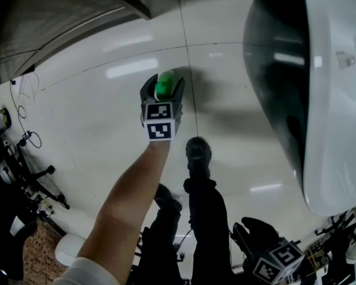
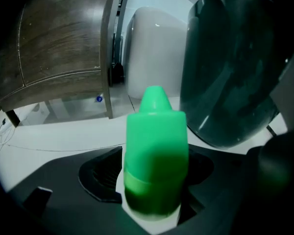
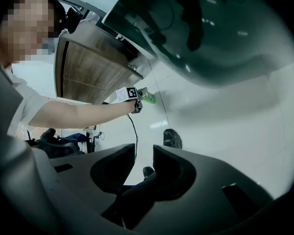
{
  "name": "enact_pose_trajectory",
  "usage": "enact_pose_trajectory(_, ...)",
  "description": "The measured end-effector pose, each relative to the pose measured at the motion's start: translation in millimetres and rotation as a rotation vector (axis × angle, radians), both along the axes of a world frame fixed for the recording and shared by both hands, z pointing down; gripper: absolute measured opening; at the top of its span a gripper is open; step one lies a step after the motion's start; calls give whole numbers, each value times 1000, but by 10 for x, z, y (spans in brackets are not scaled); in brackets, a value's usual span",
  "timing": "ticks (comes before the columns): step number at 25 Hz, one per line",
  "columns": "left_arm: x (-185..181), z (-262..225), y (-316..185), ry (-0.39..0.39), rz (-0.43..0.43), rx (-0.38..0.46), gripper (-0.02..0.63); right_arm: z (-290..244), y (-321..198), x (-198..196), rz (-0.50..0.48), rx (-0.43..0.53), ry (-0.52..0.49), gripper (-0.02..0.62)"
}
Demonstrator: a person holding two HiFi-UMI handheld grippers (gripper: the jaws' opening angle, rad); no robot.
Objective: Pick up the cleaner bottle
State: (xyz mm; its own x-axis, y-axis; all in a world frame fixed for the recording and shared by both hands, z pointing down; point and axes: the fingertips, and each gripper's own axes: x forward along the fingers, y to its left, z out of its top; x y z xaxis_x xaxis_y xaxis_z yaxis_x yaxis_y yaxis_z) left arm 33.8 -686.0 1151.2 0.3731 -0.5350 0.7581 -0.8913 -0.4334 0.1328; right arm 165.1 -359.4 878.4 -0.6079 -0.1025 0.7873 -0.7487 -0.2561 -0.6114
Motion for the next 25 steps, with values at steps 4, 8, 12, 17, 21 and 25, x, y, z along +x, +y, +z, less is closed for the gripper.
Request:
enact_pose_trajectory(4,59,62,36,12,27,6,327,18,18,-18,-2,-7,-2,118)
enact_pose_trajectory(8,44,88,43,4,28,9,356,33,47,-16,-2,1,1,110)
enact_pose_trajectory(12,67,98,3,-12,57,14,356,47,31,-7,6,1,10,109)
enact_pose_trajectory(17,60,117,-38,-24,52,12,306,60,33,-16,-3,-3,-1,106)
enact_pose_trajectory(21,-73,128,-69,-81,44,31,203,82,50,-36,10,4,11,103)
enact_pose_trajectory(25,-241,123,-184,-36,27,25,170,102,92,-86,8,-2,12,100)
